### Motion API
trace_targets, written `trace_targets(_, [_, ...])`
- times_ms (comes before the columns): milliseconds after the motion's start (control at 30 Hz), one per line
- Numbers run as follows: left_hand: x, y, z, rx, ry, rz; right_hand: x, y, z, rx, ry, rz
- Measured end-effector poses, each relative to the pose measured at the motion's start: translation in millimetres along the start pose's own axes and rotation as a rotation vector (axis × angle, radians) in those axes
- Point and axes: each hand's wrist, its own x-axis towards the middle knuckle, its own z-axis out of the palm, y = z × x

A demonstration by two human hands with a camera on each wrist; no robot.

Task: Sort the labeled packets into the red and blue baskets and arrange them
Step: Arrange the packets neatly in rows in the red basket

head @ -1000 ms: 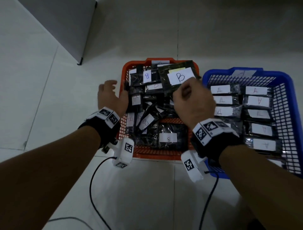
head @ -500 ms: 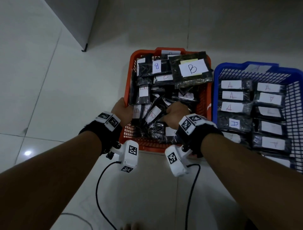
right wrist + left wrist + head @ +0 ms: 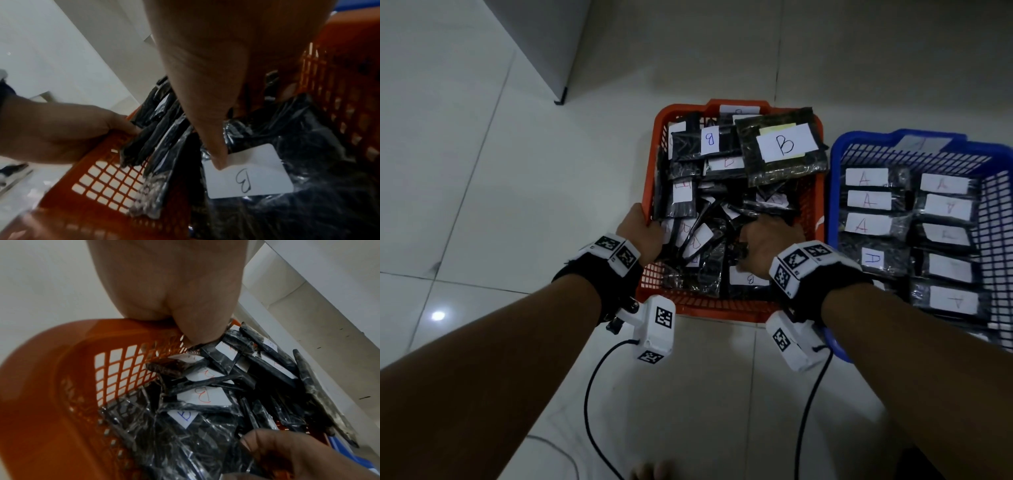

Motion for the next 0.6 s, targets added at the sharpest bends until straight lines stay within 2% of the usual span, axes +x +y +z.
trace_targets(167, [1, 1, 0, 0.012, 0.004, -0.004, 6, 13, -1, 0.242, 0.044, 0.065])
trace_targets(367, [1, 2, -1, 0.046, -0.002, 0.001, 4, 18, -11, 0.375, 0.06, 0.058])
trace_targets(600, [-3, 5, 0, 0.135, 0.036, 0.009, -5, 23, -23, 0.53, 0.026, 0.145])
